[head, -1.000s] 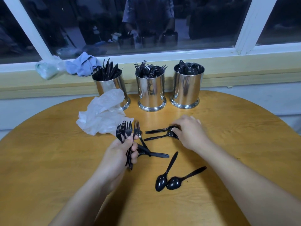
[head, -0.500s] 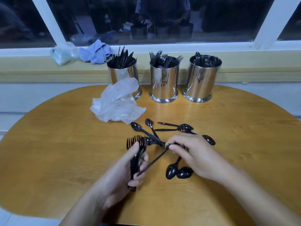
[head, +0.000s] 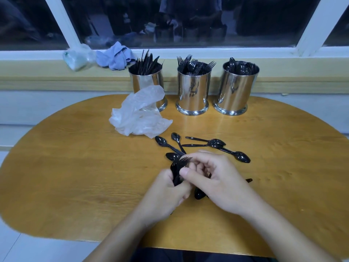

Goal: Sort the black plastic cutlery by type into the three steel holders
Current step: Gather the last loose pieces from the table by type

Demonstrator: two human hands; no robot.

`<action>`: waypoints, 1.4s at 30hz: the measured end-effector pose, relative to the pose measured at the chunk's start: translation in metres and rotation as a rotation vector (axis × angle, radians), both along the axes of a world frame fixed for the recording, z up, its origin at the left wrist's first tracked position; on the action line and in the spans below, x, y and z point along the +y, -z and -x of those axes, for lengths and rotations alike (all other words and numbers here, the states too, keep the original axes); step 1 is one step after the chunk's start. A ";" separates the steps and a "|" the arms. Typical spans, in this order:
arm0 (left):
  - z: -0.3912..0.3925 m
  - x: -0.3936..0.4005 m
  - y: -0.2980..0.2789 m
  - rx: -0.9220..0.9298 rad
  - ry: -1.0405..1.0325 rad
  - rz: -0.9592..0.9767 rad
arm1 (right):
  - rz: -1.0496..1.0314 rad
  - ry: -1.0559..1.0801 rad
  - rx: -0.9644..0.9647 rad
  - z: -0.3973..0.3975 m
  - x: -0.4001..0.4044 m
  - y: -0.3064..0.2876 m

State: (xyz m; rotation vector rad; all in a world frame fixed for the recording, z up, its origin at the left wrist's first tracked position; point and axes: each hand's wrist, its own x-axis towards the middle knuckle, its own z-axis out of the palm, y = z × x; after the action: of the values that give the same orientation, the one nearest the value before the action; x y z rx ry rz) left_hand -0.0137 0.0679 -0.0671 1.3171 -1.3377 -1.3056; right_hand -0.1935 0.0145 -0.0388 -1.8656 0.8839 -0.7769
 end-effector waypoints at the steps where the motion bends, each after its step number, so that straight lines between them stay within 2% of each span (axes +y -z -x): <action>1: 0.002 -0.001 0.002 -0.052 -0.015 0.040 | 0.023 0.020 0.021 -0.002 0.002 -0.001; 3: 0.005 -0.002 0.004 -0.136 -0.020 0.098 | 0.085 0.071 0.083 -0.006 0.006 -0.002; 6: 0.007 -0.002 0.011 -0.189 -0.025 0.137 | 0.324 0.038 0.267 -0.009 0.009 -0.001; 8: 0.008 -0.002 0.015 -0.206 -0.054 0.149 | 0.379 0.028 0.285 -0.012 0.009 0.001; 13: 0.010 0.005 0.024 -0.168 -0.233 0.114 | 0.266 0.099 0.106 -0.017 0.005 0.007; 18: 0.013 0.005 0.025 -0.131 -0.283 0.158 | 0.204 0.080 0.063 -0.019 0.009 0.014; 21: 0.007 0.007 0.027 -0.090 -0.232 0.160 | 0.106 0.096 0.057 -0.017 0.008 0.015; 26: -0.015 0.009 0.018 -0.028 -0.057 0.099 | -0.058 0.179 -0.074 -0.003 -0.003 0.006; 30: -0.019 0.006 0.016 0.124 -0.137 0.011 | -0.102 0.234 -0.126 -0.002 -0.007 -0.003; 33: -0.006 0.002 0.017 0.242 -0.221 0.020 | -0.350 0.333 -0.379 -0.014 -0.005 0.001; 35: 0.003 -0.003 0.018 0.300 -0.299 0.015 | -0.509 0.325 -0.556 -0.021 -0.002 0.003; 38: 0.012 -0.006 0.019 0.294 -0.343 0.019 | -0.466 0.330 -0.503 -0.023 0.000 0.005; 42: 0.009 -0.020 0.000 0.194 -0.239 0.044 | -0.408 0.363 -0.400 -0.017 -0.020 -0.005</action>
State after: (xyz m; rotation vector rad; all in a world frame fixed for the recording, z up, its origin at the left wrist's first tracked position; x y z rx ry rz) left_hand -0.0227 0.0474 -0.0674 1.2434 -1.0360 -1.1989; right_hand -0.1762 -0.0056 -0.0335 -1.1557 1.0381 -1.0547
